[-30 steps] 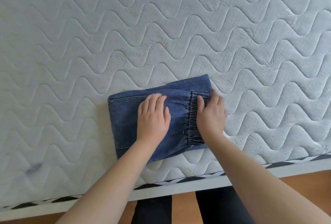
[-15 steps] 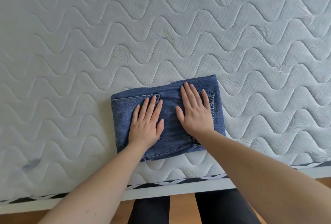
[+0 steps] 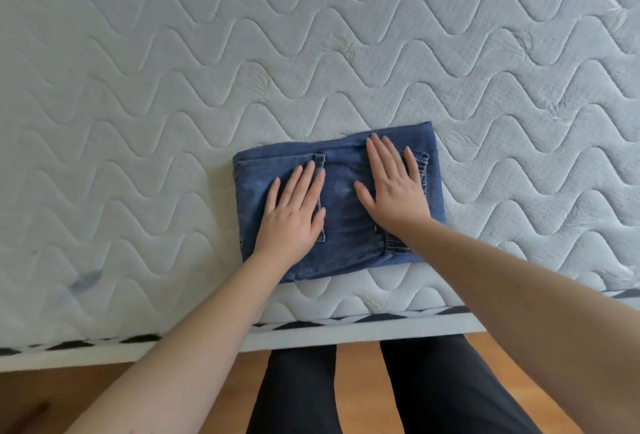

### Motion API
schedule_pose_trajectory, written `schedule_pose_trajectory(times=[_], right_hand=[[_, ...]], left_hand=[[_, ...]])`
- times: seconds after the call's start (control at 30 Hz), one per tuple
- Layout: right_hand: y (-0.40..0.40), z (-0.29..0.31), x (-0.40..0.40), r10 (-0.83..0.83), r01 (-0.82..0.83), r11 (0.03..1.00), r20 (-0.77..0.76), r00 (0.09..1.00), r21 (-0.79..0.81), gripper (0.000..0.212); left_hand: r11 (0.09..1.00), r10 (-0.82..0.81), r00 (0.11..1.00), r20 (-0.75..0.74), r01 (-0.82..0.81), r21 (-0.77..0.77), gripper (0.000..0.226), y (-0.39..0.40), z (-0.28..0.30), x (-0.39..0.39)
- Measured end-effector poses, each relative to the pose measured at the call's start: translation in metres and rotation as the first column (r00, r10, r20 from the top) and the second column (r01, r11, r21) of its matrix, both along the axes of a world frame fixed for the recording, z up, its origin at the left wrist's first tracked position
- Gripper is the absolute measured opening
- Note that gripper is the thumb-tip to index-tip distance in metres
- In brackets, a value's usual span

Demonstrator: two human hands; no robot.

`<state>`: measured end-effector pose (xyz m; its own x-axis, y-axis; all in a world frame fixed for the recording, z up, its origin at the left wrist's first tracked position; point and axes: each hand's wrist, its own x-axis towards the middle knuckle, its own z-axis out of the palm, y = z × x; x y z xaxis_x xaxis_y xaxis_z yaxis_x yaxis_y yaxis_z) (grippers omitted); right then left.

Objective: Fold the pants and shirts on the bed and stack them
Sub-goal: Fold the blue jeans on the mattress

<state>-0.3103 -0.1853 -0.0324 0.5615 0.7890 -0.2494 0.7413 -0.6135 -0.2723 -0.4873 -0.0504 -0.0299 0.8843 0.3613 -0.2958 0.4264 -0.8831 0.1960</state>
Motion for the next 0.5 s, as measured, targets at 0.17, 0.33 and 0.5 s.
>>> schedule_pose_trajectory(times=[0.17,0.33,0.5], right_hand=[[0.001,0.018,-0.041,-0.048,0.048,0.994,0.006,0.999,0.096,0.066],[-0.028,0.011,-0.063,0.061,-0.061,0.998,0.011,0.998,-0.018,0.068],[-0.047,0.024,-0.043,-0.196,0.195,0.980,0.009,0.981,0.049,0.090]], left_hand=[[0.999,0.040,0.995,0.089,-0.040,0.000,0.062,-0.035,0.008,-0.036],[0.996,0.062,0.996,-0.058,-0.058,0.070,0.070,-0.050,-0.014,-0.065],[0.994,0.101,0.994,0.036,-0.103,0.043,0.076,-0.038,0.001,-0.059]])
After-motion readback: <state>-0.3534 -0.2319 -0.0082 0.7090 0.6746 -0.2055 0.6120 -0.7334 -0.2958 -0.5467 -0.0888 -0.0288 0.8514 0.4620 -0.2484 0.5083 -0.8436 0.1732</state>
